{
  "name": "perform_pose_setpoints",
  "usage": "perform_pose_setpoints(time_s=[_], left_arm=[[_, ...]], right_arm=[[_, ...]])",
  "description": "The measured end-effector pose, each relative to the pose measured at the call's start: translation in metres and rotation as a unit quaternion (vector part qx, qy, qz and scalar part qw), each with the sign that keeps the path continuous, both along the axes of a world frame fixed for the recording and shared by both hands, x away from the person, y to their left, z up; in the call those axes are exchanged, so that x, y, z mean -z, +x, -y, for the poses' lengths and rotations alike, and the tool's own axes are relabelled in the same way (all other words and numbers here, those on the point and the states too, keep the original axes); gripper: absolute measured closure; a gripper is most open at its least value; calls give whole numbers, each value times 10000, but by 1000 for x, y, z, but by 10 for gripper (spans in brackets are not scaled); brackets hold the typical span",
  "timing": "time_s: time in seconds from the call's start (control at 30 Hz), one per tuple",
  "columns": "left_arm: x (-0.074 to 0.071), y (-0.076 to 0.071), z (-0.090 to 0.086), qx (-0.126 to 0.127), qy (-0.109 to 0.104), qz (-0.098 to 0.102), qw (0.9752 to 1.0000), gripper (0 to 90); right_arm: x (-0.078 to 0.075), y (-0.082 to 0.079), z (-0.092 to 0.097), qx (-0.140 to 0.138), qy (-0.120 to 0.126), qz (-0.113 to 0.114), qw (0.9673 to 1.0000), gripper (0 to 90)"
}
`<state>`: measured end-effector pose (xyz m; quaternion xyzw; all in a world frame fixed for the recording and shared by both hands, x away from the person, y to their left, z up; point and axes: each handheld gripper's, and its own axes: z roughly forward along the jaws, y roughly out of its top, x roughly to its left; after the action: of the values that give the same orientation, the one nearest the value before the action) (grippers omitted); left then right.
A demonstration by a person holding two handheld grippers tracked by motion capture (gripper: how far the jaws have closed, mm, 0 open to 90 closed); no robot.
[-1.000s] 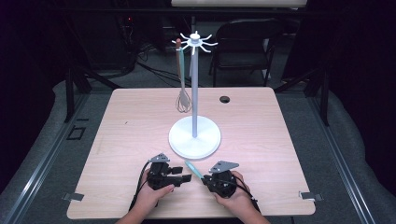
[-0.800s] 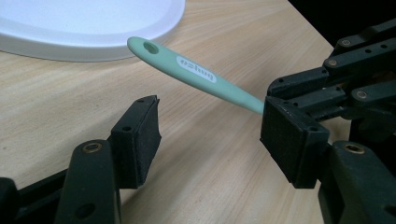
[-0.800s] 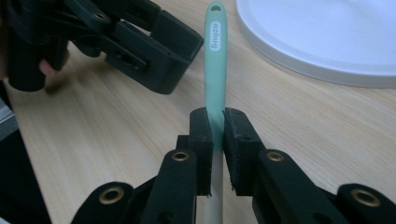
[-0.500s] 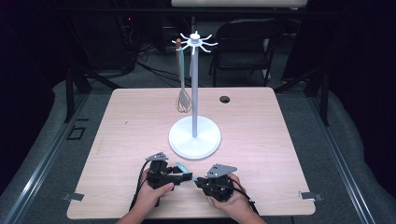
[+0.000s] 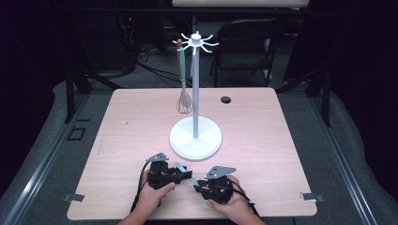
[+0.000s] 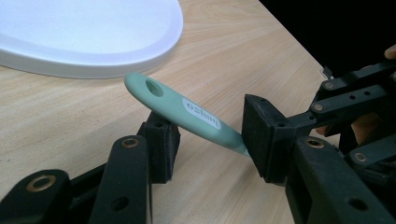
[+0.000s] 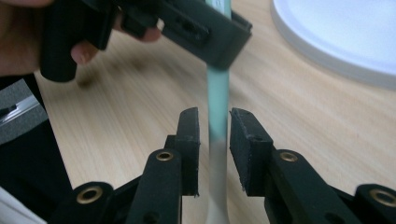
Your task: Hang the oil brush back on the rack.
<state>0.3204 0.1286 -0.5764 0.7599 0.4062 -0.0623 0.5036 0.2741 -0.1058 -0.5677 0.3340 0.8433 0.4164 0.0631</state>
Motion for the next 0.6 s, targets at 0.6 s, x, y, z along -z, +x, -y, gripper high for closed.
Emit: perform_pose_setpoints(time_s=[0.6], left_arm=[[-2,0,-3,-149,-114,-55,9998,568]], right_arm=[[0,-1,3,55,-160,-500,9986,825]])
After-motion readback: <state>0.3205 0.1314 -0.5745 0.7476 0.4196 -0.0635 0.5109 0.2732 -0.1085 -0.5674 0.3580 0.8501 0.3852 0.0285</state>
